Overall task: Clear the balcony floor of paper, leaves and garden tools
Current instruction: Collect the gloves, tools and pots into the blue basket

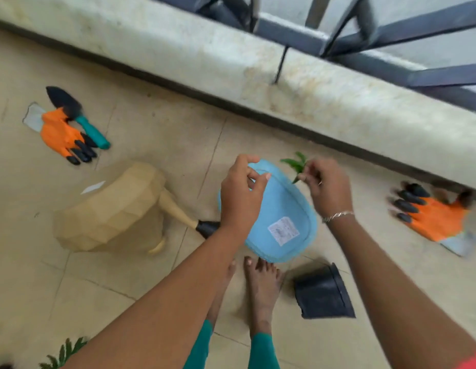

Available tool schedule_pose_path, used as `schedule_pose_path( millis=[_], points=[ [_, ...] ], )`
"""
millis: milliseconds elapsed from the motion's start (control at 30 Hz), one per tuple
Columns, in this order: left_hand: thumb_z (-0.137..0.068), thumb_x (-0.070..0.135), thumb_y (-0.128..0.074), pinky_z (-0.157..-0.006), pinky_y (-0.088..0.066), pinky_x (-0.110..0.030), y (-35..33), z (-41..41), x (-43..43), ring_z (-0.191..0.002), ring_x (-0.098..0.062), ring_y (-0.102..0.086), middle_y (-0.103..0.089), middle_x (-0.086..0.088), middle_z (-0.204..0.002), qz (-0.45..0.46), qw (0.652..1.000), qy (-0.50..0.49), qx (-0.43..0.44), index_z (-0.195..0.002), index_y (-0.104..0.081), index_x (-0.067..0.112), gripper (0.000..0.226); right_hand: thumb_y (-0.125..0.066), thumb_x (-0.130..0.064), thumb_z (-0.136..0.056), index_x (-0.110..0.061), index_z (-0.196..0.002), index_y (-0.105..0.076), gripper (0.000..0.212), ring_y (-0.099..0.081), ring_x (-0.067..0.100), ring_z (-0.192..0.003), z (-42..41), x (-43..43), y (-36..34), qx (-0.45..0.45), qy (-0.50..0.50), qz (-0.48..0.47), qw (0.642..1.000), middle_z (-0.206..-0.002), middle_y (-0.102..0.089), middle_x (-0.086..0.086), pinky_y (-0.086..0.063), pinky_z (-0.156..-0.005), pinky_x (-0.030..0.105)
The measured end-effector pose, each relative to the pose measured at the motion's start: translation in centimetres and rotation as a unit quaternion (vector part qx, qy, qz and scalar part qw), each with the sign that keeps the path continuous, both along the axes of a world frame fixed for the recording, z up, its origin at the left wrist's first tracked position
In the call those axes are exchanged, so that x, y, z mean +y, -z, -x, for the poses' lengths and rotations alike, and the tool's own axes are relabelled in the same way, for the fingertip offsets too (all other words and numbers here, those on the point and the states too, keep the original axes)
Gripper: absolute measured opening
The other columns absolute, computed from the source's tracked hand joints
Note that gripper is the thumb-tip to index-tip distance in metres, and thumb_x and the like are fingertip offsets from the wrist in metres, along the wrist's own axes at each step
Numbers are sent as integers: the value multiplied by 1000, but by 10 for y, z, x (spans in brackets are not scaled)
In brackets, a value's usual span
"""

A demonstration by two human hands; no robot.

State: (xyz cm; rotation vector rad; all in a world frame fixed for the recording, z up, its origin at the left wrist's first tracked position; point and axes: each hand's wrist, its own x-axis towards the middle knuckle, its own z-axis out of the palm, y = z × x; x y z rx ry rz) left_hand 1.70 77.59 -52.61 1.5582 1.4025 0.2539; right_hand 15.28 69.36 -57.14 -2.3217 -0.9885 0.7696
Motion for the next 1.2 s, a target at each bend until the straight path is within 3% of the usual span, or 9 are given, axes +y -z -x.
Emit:
schedule_pose_path(
  millis=[133,267,433,567,733,833,900,967,1200],
  points=[
    [-89,24,-57,-75,-55,-41,-52,-17,-28,-80,-15,-59,-58,2,-98,69,993,80,-53,-120,-58,24,31,-58,-21,-75,-12,-77,-59,9,-43,-2,-66,29,-32,-69,61,52,-46,996,-74,-48,-2,-29,-58,14],
    [-94,15,-53,-61,-56,-29,-104,-14,-56,-66,-13,-61,-63,-3,-77,176,975,115,-67,-97,-67,14,14,-55,-20,-77,-11,-78,-60,10,-42,-15,-70,61,-67,-129,77,124,-53,988,-73,-39,-6,-31,-62,2],
    [-92,-2,-51,-57,-58,-28,-158,-7,-109,-59,-18,-61,-61,-4,-59,281,950,113,-70,-72,-65,9,26,-60,-15,-77,-17,-78,-57,3,-44,-13,-75,89,-128,-182,92,240,-83,963,-75,-42,-11,-33,-64,2],
    [-90,-7,-50,-50,-56,-21,-170,-18,-160,-46,-7,-61,-61,-12,-65,310,940,137,-43,-77,-62,6,22,-63,-19,-74,-21,-79,-55,9,-51,-7,-72,94,-194,-197,107,368,-124,915,-77,-49,-16,-39,-63,9],
    [-91,-8,-49,-49,-53,-18,-179,-31,-253,-44,-7,-58,-58,-13,-67,300,939,167,-28,-79,-60,9,23,-68,-5,-78,-36,-71,-48,37,-53,2,-73,108,-305,-192,114,431,-115,887,-78,-57,0,-37,-60,8],
    [-91,-8,-50,-47,-53,-18,-179,-34,-323,-42,-6,-58,-57,-12,-67,299,942,154,-14,-78,-57,8,22,-68,-14,-76,-37,-68,-48,31,-52,9,-71,120,-379,-197,134,456,-109,873,-74,-58,0,-39,-59,14],
    [-90,-8,-50,-49,-54,-18,-181,-33,-375,-44,-6,-60,-58,-12,-68,306,939,156,1,-77,-57,6,20,-65,-23,-73,-38,-67,-47,25,-52,9,-65,129,-434,-202,144,492,-101,853,-72,-57,-4,-40,-61,19],
    [-90,-8,-50,-52,-55,-18,-186,-33,-427,-48,-6,-62,-58,-11,-70,322,932,166,11,-79,-57,4,18,-69,-17,-75,-37,-66,-47,31,-52,7,-63,139,-492,-205,147,523,-81,835,-72,-56,-4,-40,-62,21],
    [-88,-12,-50,-54,-56,-19,-213,-39,-581,-57,-17,-63,-58,-16,-74,364,907,206,52,-79,-57,-1,16,-70,-4,-77,-22,-66,-55,26,-53,6,-63,166,-682,-223,163,663,-45,729,-68,-60,-5,-38,-59,7]
  ],
)
